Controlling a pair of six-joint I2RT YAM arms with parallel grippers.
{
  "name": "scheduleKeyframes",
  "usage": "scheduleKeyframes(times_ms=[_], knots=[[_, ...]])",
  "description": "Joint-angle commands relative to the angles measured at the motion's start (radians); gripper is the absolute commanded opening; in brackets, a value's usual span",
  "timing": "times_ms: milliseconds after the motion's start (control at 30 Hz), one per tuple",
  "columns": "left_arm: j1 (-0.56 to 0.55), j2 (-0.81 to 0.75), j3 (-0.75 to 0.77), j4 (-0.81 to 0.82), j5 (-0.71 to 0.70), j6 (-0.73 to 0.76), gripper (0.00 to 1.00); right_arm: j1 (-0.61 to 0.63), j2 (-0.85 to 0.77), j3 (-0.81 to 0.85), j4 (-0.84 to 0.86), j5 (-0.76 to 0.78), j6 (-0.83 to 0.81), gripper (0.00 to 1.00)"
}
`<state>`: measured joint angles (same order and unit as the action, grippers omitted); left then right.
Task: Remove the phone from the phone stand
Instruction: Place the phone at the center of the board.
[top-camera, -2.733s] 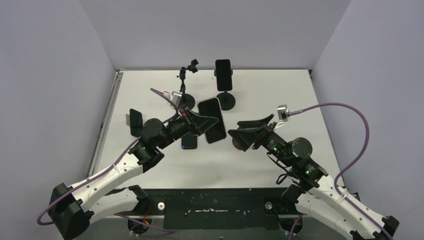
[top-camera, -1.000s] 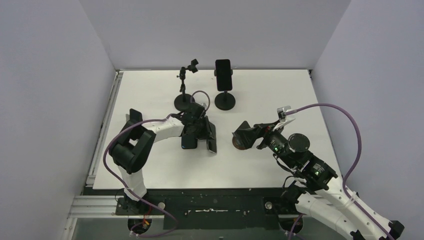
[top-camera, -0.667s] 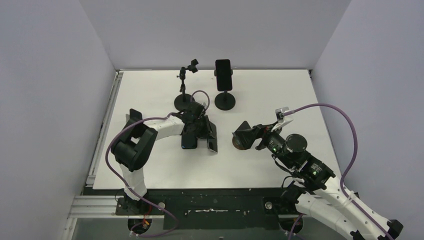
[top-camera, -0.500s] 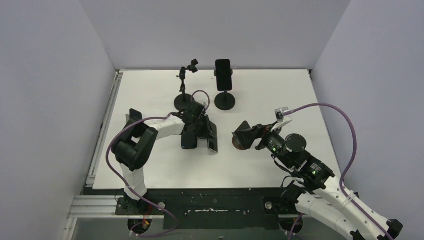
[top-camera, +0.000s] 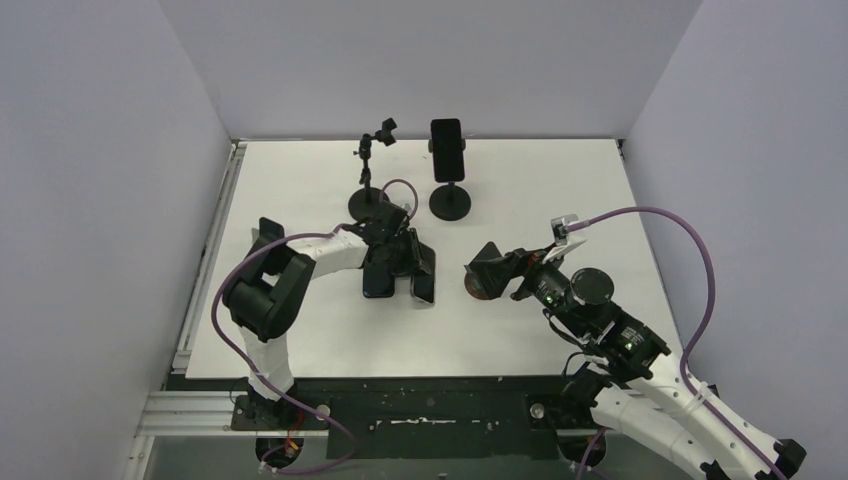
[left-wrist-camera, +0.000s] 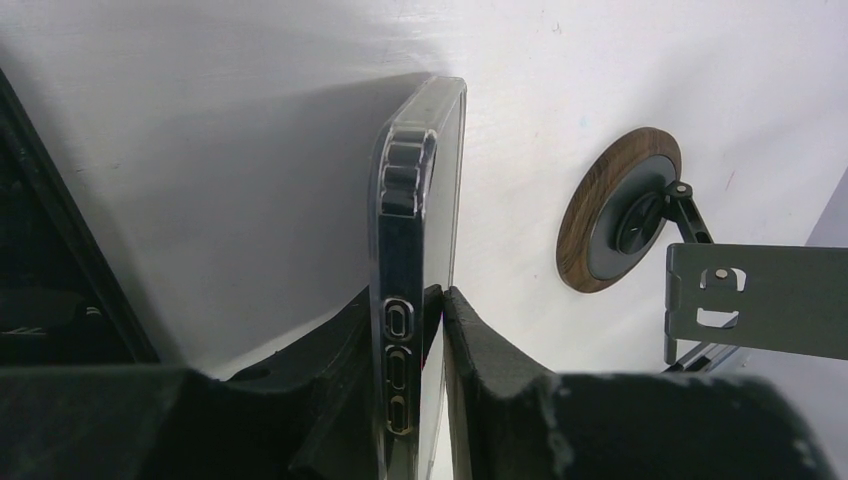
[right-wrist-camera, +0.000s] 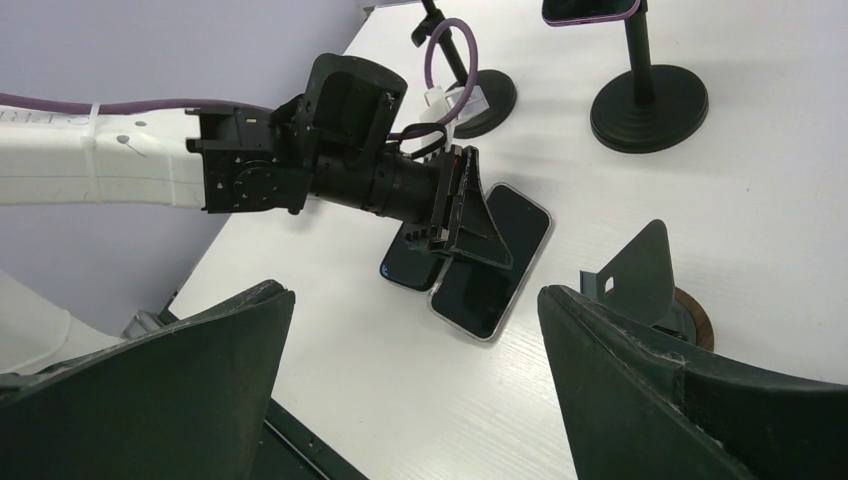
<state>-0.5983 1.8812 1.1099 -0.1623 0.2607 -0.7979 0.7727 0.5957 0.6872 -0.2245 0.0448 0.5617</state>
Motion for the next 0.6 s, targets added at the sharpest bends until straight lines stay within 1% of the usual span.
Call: scheduleKeyframes(times_ms=[0, 433, 567], knots=[[0.009, -0.038, 0.019, 0.005, -0.02, 0.023, 0.23, -0.001, -0.005, -0.003, 0.045, 0.008, 0.001, 1.0], [0.027, -0.087, -0.027, -0.023, -0.057, 0.036, 0.25, -0.002, -0.004, -0.009, 0.054, 0.001, 0.007, 1.0], [0.03, -0.092, -0.03, -0.036, -0.065, 0.047, 0.27, -0.002, -0.004, -0.011, 0.052, -0.003, 0.006, 1.0]])
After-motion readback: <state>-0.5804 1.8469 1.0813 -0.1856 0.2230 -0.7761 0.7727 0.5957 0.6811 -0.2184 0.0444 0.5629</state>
